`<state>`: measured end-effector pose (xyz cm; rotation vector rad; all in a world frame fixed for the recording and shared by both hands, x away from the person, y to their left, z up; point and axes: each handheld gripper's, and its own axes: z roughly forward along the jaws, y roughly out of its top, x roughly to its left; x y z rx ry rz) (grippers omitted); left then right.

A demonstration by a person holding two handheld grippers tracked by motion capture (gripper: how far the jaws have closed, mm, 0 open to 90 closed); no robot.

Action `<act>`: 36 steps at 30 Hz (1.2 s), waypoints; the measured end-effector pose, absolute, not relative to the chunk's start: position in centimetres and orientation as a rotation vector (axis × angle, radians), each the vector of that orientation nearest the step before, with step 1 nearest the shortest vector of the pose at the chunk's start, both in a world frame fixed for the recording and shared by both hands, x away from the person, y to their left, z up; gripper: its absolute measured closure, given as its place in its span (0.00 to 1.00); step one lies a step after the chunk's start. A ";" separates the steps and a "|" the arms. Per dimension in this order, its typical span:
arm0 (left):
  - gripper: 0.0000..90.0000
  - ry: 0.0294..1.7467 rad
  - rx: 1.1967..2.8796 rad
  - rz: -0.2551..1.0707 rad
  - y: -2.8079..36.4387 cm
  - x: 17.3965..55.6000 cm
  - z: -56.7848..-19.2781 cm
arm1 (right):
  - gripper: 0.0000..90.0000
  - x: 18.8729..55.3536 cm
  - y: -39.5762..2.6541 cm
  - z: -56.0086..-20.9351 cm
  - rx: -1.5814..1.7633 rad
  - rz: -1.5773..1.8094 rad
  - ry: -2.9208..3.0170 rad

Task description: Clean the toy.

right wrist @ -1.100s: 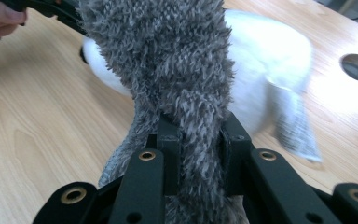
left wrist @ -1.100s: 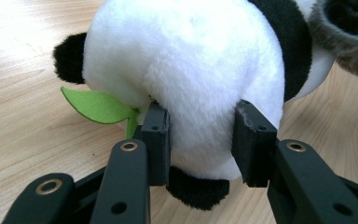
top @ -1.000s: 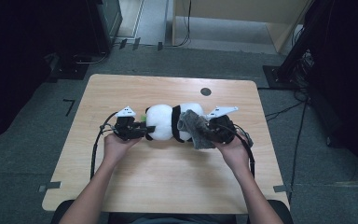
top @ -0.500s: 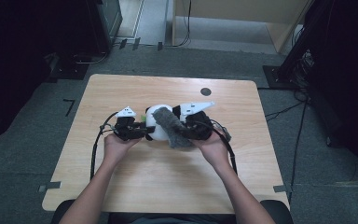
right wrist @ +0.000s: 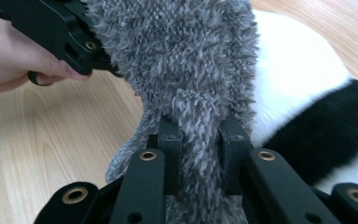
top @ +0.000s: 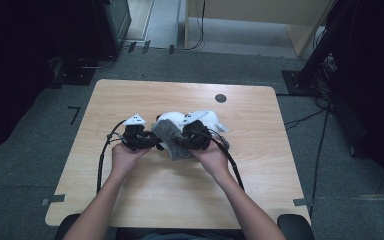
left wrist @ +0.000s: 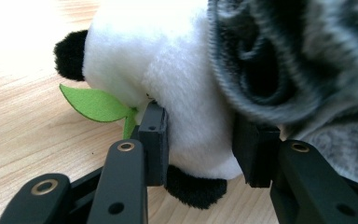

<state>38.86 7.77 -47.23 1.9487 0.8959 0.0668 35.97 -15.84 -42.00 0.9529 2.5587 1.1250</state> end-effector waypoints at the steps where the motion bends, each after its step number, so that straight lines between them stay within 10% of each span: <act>1: 0.66 0.895 1.950 0.064 7.8 38.9 -47.2 | 0.84 35.9 -16.2 -41.9 0.958 1.116 2.555; 24: 0.66 0.884 1.960 0.074 7.9 38.9 -47.2 | 0.84 33.4 -26.9 -40.3 1.132 1.102 2.413; 36: 0.66 0.890 1.965 0.089 7.9 38.8 -47.2 | 0.85 32.1 -24.9 -39.5 1.020 1.180 2.519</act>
